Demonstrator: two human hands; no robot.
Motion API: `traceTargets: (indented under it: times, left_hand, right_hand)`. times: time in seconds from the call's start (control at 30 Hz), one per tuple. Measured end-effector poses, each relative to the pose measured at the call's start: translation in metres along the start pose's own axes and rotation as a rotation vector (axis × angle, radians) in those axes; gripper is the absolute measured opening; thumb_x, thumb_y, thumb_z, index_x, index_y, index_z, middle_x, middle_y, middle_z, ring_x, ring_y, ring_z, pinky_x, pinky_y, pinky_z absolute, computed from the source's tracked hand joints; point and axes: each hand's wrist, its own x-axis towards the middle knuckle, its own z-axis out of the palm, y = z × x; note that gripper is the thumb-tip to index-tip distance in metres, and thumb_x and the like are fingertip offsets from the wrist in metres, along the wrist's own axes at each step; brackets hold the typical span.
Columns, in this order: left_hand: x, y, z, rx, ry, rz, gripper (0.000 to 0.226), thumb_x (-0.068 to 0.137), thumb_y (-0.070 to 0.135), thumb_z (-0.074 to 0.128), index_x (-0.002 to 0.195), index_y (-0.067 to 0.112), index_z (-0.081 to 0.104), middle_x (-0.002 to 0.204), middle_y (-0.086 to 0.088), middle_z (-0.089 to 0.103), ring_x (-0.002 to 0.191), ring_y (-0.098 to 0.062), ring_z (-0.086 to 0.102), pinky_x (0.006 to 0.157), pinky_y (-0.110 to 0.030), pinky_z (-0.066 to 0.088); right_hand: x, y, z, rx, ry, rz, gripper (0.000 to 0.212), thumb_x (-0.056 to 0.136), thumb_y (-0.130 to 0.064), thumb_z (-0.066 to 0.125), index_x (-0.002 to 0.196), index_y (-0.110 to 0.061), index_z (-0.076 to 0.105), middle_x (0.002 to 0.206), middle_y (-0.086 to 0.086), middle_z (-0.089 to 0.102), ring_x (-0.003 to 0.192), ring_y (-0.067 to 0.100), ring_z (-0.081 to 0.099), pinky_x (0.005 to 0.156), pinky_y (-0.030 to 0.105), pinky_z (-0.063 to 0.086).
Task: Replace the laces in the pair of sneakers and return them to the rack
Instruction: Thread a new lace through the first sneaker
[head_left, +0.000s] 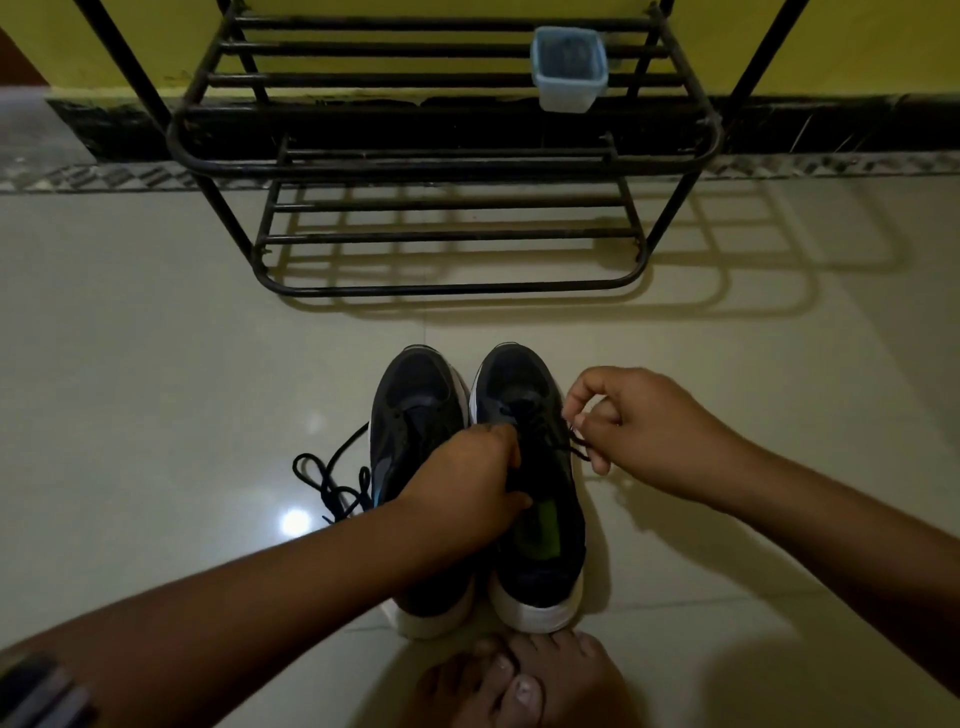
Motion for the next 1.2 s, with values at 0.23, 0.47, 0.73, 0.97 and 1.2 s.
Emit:
traceTargets:
  times: [0.23, 0.47, 0.73, 0.97, 1.2]
  left_hand:
    - [0.006, -0.001, -0.006, -0.111, 0.052, -0.112, 0.034, 0.075, 0.036, 0.077, 0.085, 0.004, 0.068, 0.082, -0.009, 0.068, 0.075, -0.017, 0.064, 0.073, -0.033, 0.054]
    - [0.007, -0.006, -0.003, -0.159, 0.067, -0.092, 0.016, 0.085, 0.019, 0.066, 0.099, 0.01, 0.069, 0.09, -0.003, 0.069, 0.083, -0.013, 0.064, 0.068, -0.014, 0.045]
    - [0.006, -0.02, -0.002, -0.721, -0.02, -0.358, 0.006, 0.085, 0.003, 0.066, 0.09, 0.005, 0.066, 0.085, -0.012, 0.066, 0.073, -0.018, 0.064, 0.063, -0.02, 0.057]
    - [0.002, -0.021, 0.005, -0.865, -0.02, -0.354, 0.014, 0.088, 0.001, 0.06, 0.089, 0.013, 0.067, 0.088, -0.008, 0.068, 0.076, -0.013, 0.065, 0.061, -0.015, 0.055]
    - [-0.001, -0.023, 0.007, -0.936, 0.06, -0.384, 0.014, 0.083, 0.001, 0.067, 0.096, -0.002, 0.067, 0.083, -0.012, 0.067, 0.07, -0.016, 0.064, 0.058, -0.015, 0.054]
  right_hand:
    - [0.0, 0.015, 0.006, 0.158, -0.038, 0.053, 0.008, 0.086, -0.014, 0.064, 0.093, -0.017, 0.062, 0.066, 0.003, 0.071, 0.049, 0.01, 0.056, 0.053, 0.021, 0.043]
    - [0.001, 0.021, 0.012, 0.219, -0.107, 0.128, 0.014, 0.079, -0.003, 0.07, 0.088, -0.014, 0.067, 0.064, 0.001, 0.067, 0.052, 0.003, 0.056, 0.05, 0.013, 0.041]
    - [-0.006, 0.027, 0.033, 0.272, -0.188, 0.17, 0.019, 0.08, 0.005, 0.061, 0.082, -0.013, 0.067, 0.067, 0.005, 0.065, 0.053, 0.009, 0.056, 0.052, 0.02, 0.044]
    - [-0.011, 0.029, 0.046, 0.125, -0.191, 0.083, 0.02, 0.082, -0.006, 0.064, 0.07, -0.021, 0.063, 0.059, -0.006, 0.057, 0.05, 0.001, 0.05, 0.051, 0.01, 0.038]
    - [-0.007, 0.024, 0.059, 0.072, 0.103, -0.114, 0.019, 0.089, -0.01, 0.056, 0.079, -0.025, 0.048, 0.069, -0.007, 0.053, 0.066, 0.009, 0.05, 0.064, 0.027, 0.04]
